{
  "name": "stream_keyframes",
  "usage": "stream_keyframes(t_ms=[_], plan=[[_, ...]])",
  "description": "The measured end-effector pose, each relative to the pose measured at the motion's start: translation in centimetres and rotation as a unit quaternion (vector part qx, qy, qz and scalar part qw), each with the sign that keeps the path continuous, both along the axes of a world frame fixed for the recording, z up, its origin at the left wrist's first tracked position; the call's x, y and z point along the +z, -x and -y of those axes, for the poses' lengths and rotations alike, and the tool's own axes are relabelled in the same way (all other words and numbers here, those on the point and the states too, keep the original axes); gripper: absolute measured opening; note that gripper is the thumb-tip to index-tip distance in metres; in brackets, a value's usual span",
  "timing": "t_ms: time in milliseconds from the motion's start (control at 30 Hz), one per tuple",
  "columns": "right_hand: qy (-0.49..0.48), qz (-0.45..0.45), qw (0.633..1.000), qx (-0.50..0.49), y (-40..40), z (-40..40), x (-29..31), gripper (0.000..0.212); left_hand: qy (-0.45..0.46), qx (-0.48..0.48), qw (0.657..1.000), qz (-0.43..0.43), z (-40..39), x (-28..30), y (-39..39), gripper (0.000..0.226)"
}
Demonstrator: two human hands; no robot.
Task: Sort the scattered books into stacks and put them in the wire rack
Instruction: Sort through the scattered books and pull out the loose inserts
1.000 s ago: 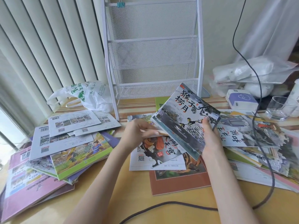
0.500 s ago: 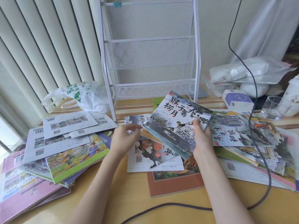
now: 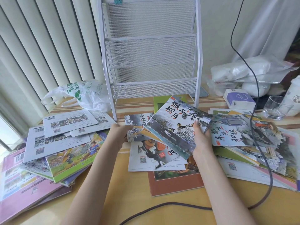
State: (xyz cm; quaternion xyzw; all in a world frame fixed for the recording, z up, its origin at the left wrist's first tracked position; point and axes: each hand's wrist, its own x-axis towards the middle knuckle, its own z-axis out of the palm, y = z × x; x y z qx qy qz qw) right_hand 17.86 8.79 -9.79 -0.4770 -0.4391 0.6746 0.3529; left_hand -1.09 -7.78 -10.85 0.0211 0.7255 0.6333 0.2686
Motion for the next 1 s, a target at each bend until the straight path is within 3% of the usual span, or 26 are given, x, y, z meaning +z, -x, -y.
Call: stream_keyframes(t_ms=[133, 267, 467, 700, 1000], plan=[[-0.003, -0.001, 1.0, -0.005, 0.1, -0.2, -0.3, 0.067, -0.031, -0.015, 0.999, 0.01, 0.5, 0.4, -1.2, 0.011], [0.007, -0.006, 1.0, -0.006, 0.1, -0.4, -0.5, 0.077, -0.062, -0.1, 0.992, 0.037, 0.2, 0.9, -3.0, 0.023], [-0.002, -0.015, 1.0, 0.003, 0.1, -0.3, -0.6, 0.067, -0.081, -0.131, 0.988, 0.013, -1.1, 0.9, -6.4, 0.024], [-0.007, 0.006, 1.0, 0.014, 0.0, -0.4, -0.7, 0.074, -0.051, 0.031, 0.988, -0.139, 2.7, 4.5, -3.6, 0.024], [-0.081, 0.074, 0.987, 0.114, 0.2, -0.2, -1.0, 0.061, 0.022, 0.049, 0.943, -0.33, 7.6, 10.3, -3.8, 0.02]])
